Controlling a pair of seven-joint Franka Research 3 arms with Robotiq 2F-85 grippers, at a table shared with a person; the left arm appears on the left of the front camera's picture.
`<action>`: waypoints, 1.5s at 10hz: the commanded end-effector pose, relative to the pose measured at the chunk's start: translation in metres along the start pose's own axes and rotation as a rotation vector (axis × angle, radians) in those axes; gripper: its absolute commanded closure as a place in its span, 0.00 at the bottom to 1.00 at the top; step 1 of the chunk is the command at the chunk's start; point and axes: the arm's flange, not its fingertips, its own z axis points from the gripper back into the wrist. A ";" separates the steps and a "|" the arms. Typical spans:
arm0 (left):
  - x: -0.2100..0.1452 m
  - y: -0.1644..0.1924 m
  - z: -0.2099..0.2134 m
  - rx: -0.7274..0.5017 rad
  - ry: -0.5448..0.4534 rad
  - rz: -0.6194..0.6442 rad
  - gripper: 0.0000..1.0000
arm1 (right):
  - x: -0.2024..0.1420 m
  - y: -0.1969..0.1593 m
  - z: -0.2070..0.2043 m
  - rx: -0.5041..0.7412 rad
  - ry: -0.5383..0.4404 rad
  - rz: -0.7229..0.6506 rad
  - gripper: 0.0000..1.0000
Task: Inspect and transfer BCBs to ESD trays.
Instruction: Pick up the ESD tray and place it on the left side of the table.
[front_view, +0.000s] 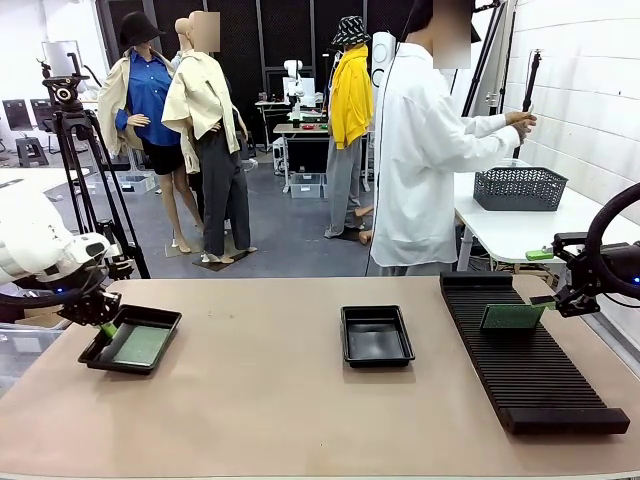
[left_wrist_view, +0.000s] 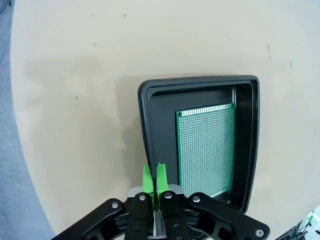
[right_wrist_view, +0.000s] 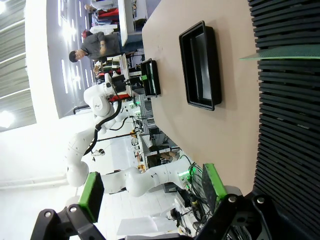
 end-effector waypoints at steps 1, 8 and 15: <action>-0.008 0.017 0.006 -0.026 0.006 -0.001 1.00 | -0.001 0.001 0.000 -0.005 0.005 -0.012 0.00; -0.002 0.066 0.004 -0.065 0.006 0.110 1.00 | -0.001 0.001 0.000 -0.005 0.005 -0.012 0.00; 0.000 0.069 0.009 -0.078 -0.037 0.127 0.22 | -0.001 0.001 0.000 -0.005 0.005 -0.012 0.00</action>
